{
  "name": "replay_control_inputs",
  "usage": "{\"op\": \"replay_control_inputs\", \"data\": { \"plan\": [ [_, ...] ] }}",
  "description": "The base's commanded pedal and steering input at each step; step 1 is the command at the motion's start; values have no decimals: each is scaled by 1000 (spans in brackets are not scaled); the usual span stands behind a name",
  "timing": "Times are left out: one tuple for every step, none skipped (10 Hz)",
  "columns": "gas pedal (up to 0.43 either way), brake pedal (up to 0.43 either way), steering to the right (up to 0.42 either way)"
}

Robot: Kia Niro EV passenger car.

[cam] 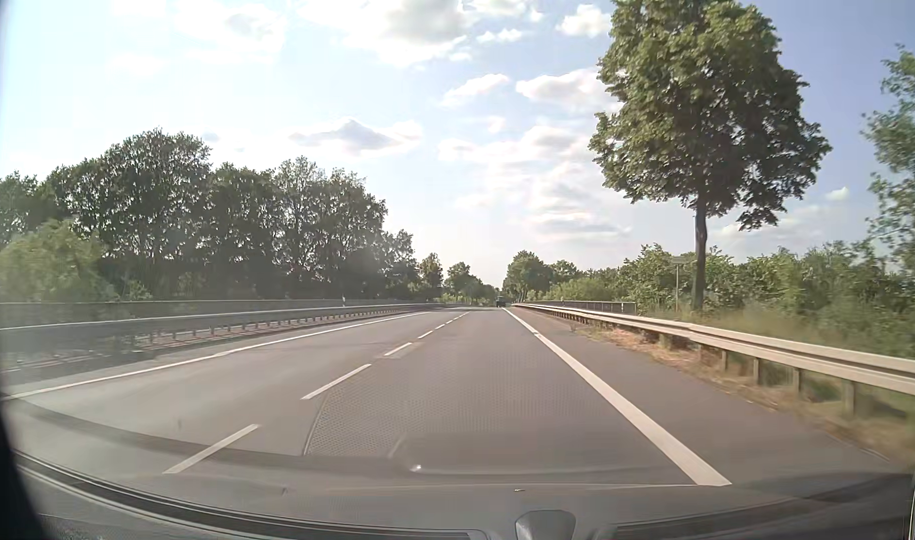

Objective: Follow the waypoints while adhering to traffic rules and regulations

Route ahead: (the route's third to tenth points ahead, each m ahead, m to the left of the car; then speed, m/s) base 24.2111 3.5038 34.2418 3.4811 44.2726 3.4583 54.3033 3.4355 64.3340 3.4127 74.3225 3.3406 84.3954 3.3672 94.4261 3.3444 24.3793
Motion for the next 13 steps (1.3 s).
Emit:
{"op": "replay_control_inputs", "data": {
  "plan": [
    [268, 6, 1],
    [268, 6, 0],
    [268, 6, 0],
    [268, 6, 0],
    [260, 6, 0],
    [228, 6, 0],
    [189, 6, 0],
    [189, 6, 0],
    [189, 6, 1],
    [189, 6, 4],
    [189, 6, 4],
    [189, 6, 3],
    [189, 6, 4]
  ]
}}
